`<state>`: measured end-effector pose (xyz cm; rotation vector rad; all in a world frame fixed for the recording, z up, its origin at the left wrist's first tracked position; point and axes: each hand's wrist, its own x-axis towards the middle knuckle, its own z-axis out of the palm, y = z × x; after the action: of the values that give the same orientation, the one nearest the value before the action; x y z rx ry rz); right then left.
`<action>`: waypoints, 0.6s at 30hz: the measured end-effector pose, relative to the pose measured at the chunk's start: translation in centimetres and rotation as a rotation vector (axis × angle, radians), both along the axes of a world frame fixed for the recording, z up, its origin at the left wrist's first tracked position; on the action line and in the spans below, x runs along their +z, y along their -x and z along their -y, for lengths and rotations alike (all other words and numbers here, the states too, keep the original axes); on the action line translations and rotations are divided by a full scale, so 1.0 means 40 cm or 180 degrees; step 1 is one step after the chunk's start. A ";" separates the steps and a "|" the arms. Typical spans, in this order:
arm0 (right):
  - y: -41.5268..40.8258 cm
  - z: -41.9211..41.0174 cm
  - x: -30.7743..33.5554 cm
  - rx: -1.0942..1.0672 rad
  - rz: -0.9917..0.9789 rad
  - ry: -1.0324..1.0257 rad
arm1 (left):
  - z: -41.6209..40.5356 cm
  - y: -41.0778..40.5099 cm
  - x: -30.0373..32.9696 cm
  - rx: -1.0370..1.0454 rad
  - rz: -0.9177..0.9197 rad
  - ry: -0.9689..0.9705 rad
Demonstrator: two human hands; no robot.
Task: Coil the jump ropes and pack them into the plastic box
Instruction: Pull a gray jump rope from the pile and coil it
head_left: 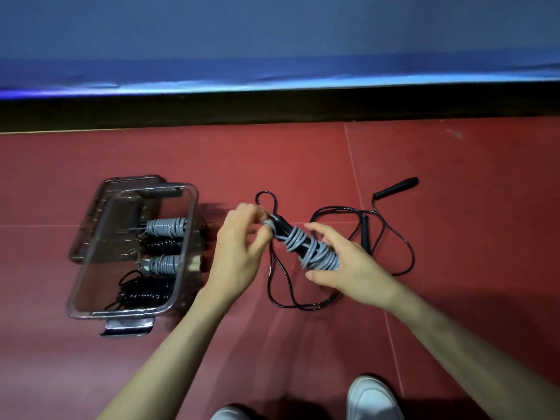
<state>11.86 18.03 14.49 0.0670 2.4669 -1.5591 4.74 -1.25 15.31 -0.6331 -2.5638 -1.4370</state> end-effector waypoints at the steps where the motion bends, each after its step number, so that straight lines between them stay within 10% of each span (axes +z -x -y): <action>1: 0.005 0.009 0.003 -0.0009 -0.0004 -0.0019 | 0.011 -0.002 0.010 0.0034 0.0125 -0.0313; 11: 0.071 0.082 0.042 -0.0240 -0.0256 0.0209 | 0.158 0.027 0.024 0.0292 0.1898 -0.1873; 18: 0.142 0.191 0.050 -0.0038 -0.0395 0.0086 | 0.321 0.059 0.051 -0.0236 0.1537 -0.0757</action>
<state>6.16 10.38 16.49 -0.0201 2.5420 -1.6483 2.37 -14.11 17.36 -0.3843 -2.6505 -2.1005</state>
